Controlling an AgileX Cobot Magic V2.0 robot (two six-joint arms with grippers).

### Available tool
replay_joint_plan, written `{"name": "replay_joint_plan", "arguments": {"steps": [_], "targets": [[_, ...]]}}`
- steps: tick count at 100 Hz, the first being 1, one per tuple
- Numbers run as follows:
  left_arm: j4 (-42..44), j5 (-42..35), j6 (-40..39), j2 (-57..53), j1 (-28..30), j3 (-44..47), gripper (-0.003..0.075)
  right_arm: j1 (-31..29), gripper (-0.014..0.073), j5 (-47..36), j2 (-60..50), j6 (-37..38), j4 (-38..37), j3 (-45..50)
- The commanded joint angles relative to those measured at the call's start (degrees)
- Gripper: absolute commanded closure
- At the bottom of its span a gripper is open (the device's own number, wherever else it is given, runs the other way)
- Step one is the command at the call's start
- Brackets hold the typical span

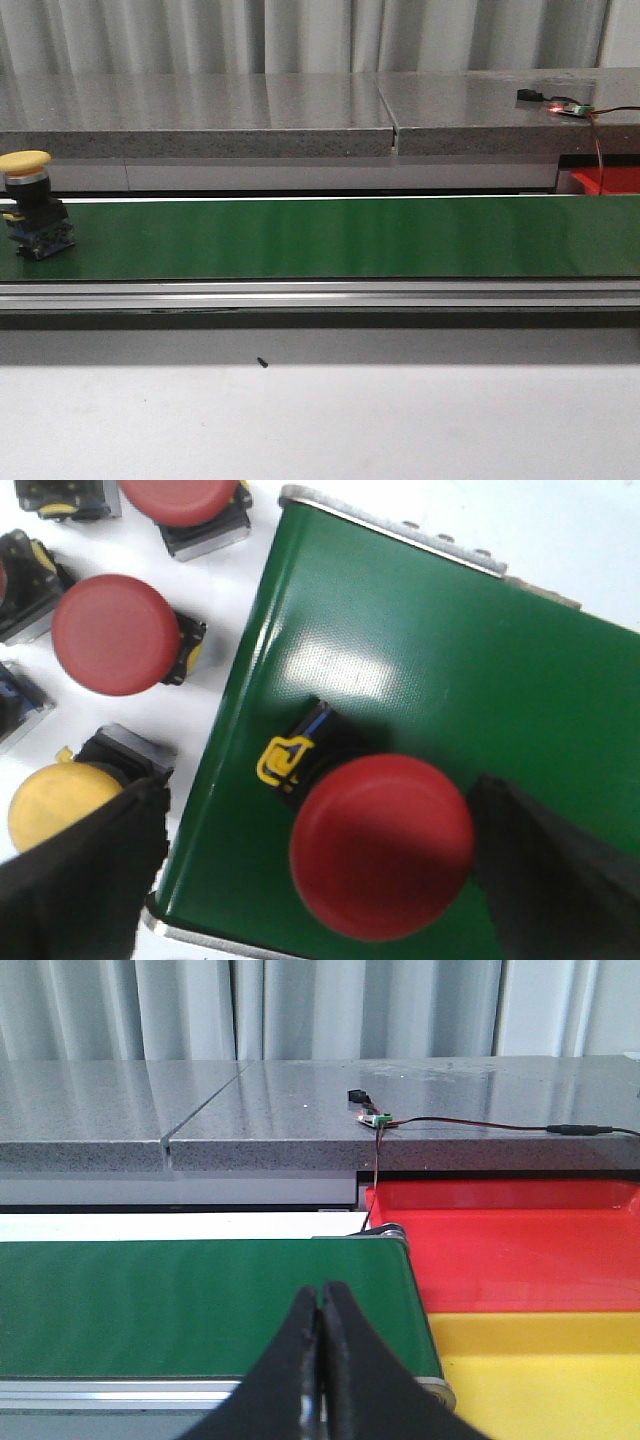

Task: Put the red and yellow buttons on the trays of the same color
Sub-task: 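Set the red button on the green belt with the left gripper and release, then move the right gripper over the yellow button riding the belt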

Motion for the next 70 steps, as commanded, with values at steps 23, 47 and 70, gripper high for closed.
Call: {"name": "replay_joint_plan", "arguments": {"steps": [23,47,70], "targets": [[-1.5,-5.9,2.0,-11.4,-6.8,-1.9,0.0298,-0.1,0.066,-4.5,-1.3,-0.3,0.0,-0.8],[-1.3,-7.7,3.0,-17.3,-16.4,-1.8,0.0736,-0.1,0.066,-4.5,-1.3,-0.3,0.0,-0.8],[-1.0,-7.0,3.0,-21.5,-22.3,-0.4,0.0739,-0.1,0.066,-4.5,-1.3,-0.3,0.0,-0.8]]}}
